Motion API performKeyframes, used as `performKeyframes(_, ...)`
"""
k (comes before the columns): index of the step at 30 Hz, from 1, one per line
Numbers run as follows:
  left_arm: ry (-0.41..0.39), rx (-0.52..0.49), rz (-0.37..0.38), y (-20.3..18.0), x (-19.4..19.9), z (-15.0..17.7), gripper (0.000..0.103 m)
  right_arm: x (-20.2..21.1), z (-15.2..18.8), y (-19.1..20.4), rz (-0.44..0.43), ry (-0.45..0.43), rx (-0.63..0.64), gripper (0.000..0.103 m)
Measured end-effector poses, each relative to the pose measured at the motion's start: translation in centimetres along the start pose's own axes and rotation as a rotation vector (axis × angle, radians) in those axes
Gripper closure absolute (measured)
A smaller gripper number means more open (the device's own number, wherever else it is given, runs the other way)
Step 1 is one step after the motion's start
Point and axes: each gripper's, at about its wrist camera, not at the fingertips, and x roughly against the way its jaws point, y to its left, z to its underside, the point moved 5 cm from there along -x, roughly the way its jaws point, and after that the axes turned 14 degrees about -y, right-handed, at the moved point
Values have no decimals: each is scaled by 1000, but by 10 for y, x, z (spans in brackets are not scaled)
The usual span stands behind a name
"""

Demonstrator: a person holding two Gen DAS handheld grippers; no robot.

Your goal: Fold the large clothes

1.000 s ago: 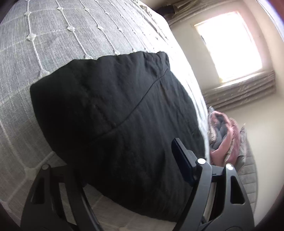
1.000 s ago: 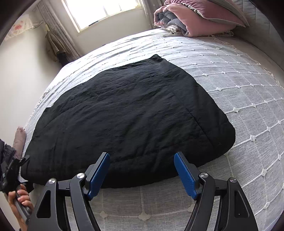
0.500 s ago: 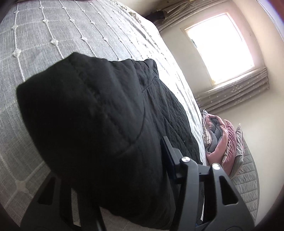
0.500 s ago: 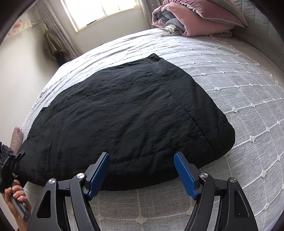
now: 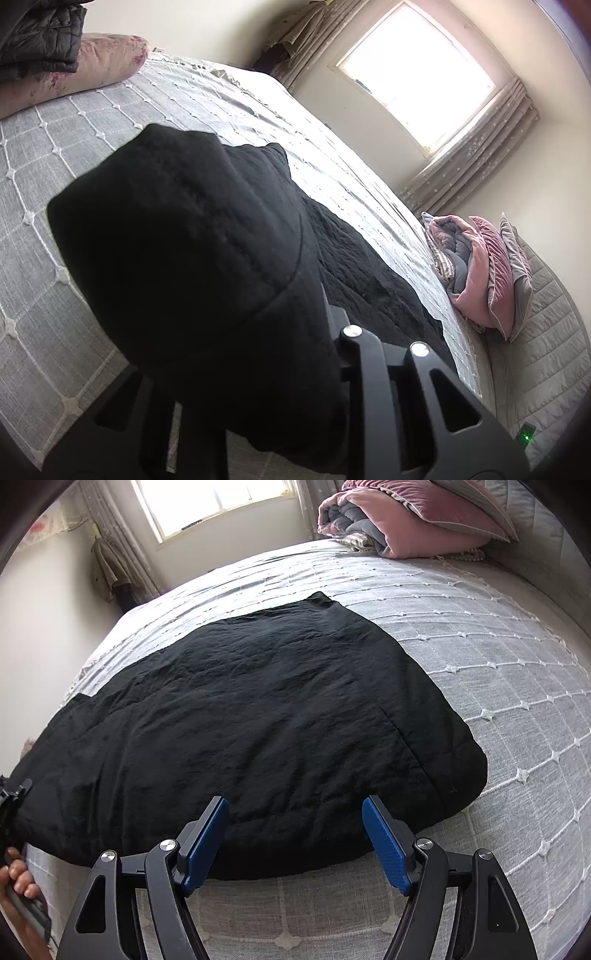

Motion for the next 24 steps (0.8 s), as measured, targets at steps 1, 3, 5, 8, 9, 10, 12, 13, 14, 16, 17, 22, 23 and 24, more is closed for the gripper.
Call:
performKeyframes(1, -2, -2, 3, 0, 0, 0, 78, -2, 0, 1, 5, -2, 11, 27)
performKeyframes(3, -5, -7, 10, -1, 1, -2, 78, -4, 0, 6, 13, -8, 30, 27)
performKeyframes(5, -12, -19, 17, -4, 2, -2, 78, -5, -2, 9, 14, -19, 52, 27)
performKeyframes(8, -28, -45, 28, -10, 6, -4, 78, -7, -2, 19, -14, -32, 89, 27)
performKeyframes(9, -35, -62, 32, -13, 7, -4, 78, -8, -2, 22, -16, -35, 109, 27)
performKeyframes(10, -45, -83, 37, -19, 9, -4, 78, -10, -2, 26, -13, -39, 136, 27)
performKeyframes(12, -60, -116, 47, -26, 12, -5, 78, -13, 0, 35, -8, -50, 189, 27)
performKeyframes(13, -66, -126, 51, -30, 13, -5, 78, -13, 0, 40, -2, -60, 213, 27)
performKeyframes(14, -71, -136, 59, -33, 14, -6, 78, -13, 0, 43, 2, -69, 232, 27)
performKeyframes(16, -79, -155, 71, -37, 17, -8, 78, -17, 1, 49, 4, -71, 269, 27)
performKeyframes(17, -82, -165, 75, -38, 17, -8, 78, -21, 3, 51, 5, -63, 291, 27)
performKeyframes(22, -90, -200, 89, -44, 18, -10, 78, -40, 10, 49, 18, -17, 320, 27)
performKeyframes(23, -92, -208, 93, -46, 18, -11, 78, -41, 10, 49, 19, -13, 323, 27)
performKeyframes(24, -92, -213, 96, -49, 18, -12, 78, -42, 10, 49, 18, -8, 322, 27)
